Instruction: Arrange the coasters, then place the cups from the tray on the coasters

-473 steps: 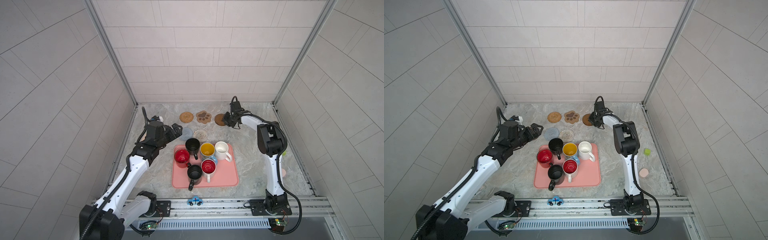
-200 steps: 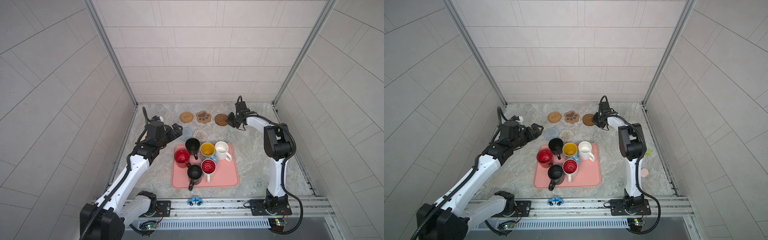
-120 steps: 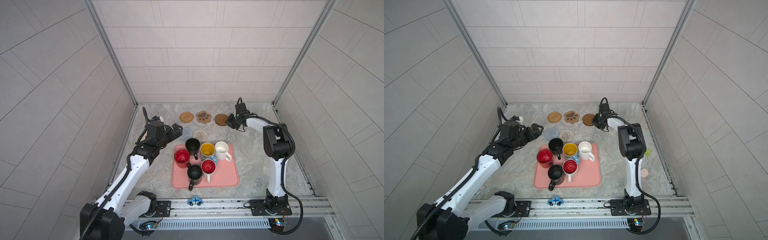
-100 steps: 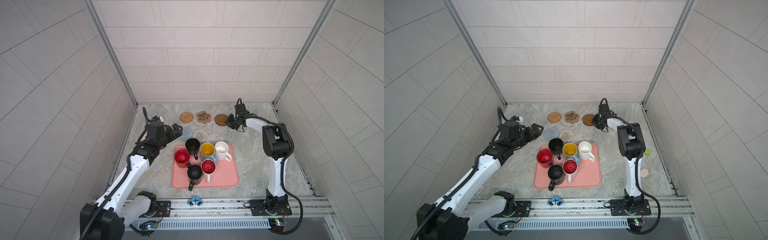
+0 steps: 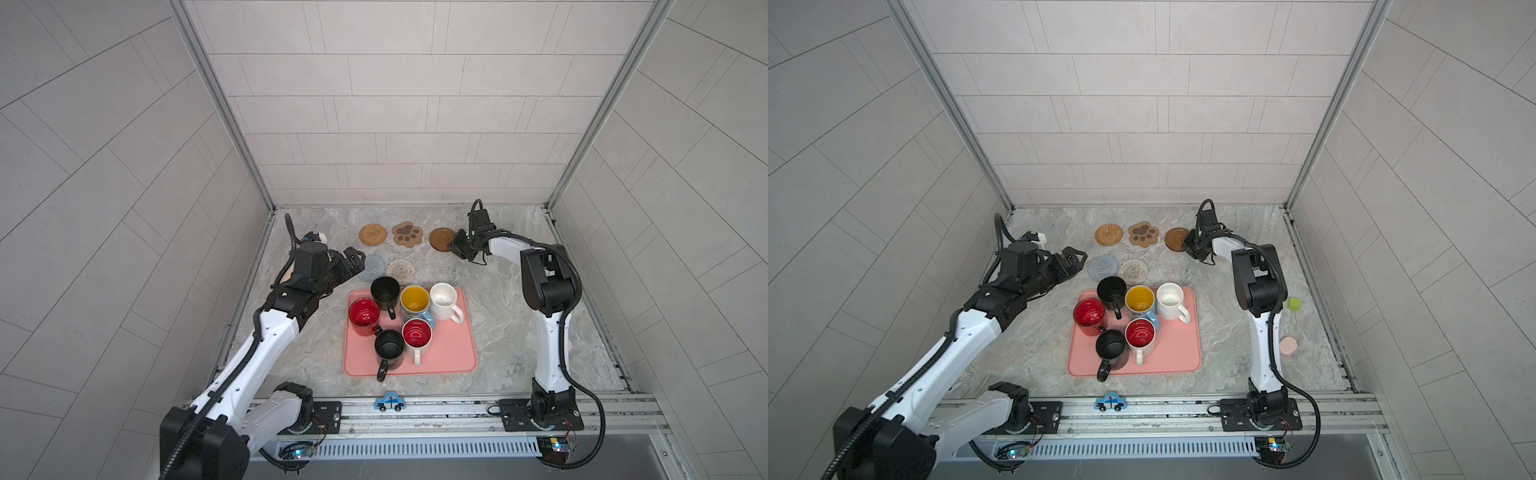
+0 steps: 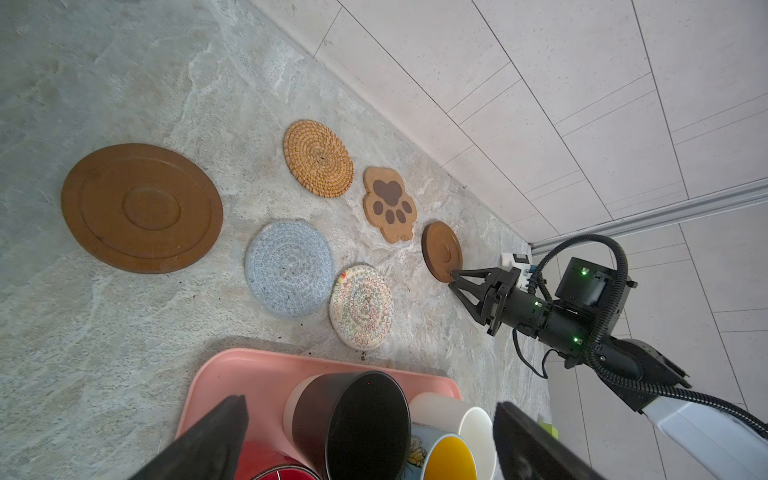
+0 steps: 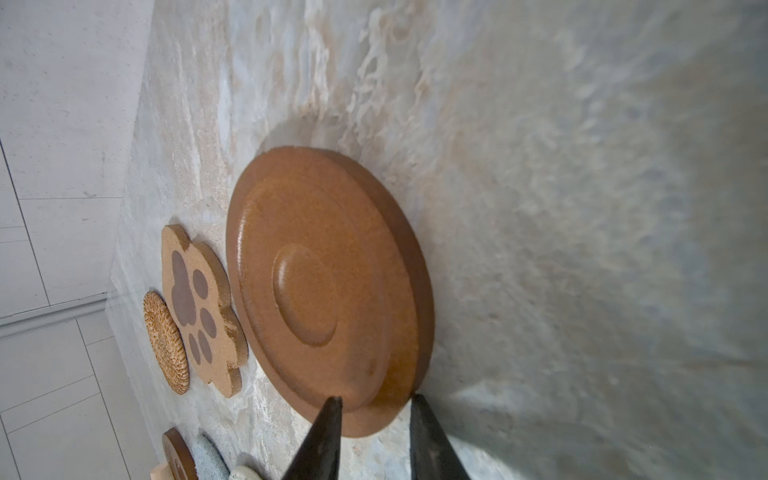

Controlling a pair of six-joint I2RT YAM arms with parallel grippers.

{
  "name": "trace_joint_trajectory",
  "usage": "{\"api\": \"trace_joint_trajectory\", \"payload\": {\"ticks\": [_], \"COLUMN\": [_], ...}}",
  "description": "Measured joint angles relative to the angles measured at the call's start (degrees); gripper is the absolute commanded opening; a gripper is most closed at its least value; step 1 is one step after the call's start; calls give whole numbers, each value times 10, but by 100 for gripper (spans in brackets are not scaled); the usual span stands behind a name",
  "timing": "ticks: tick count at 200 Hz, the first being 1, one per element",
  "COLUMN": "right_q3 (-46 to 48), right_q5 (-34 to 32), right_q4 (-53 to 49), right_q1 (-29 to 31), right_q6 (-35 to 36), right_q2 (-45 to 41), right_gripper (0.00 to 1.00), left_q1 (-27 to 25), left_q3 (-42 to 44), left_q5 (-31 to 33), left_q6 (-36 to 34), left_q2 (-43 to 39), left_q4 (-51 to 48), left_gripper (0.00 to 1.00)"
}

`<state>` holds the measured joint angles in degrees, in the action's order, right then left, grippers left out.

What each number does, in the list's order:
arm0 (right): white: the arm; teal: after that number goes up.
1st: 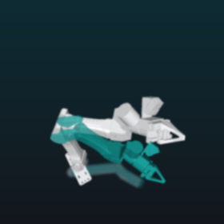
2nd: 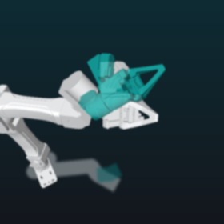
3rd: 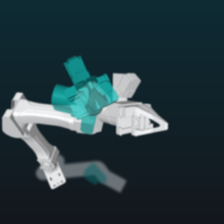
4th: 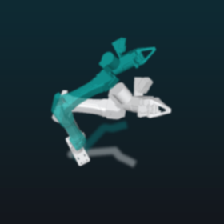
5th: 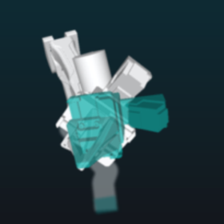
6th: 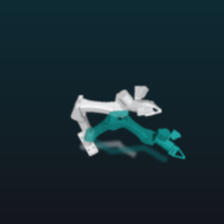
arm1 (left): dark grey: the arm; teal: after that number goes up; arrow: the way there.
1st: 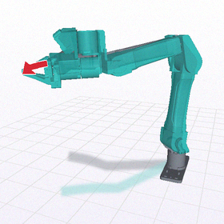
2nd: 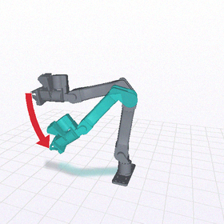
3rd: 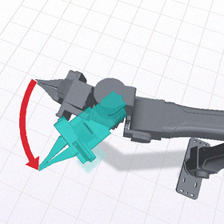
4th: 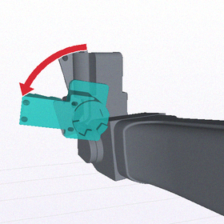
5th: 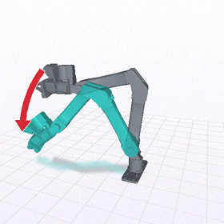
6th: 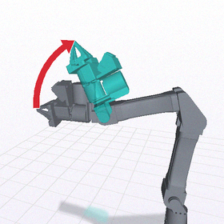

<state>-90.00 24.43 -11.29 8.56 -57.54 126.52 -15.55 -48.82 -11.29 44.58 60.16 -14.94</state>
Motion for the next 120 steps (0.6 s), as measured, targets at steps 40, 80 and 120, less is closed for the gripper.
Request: {"api": "trace_joint_trajectory", "payload": {"ticks": [40,80,120], "right_q3": [-5,-15,-15], "right_q5": [3,6,7], "right_q4": [6,7,4], "right_q1": [0,0,0], "right_q6": [-2,-2,1], "right_q2": [5,12,12], "right_gripper": [32,32,32], "left_q1": [0,0,0], "left_q3": [0,0,0], "left_q5": [0,0,1], "left_q6": [0,0,0], "left_q2": [-1,-2,-2], "left_q4": [0,0,-1], "left_gripper": [100,100,100]}}
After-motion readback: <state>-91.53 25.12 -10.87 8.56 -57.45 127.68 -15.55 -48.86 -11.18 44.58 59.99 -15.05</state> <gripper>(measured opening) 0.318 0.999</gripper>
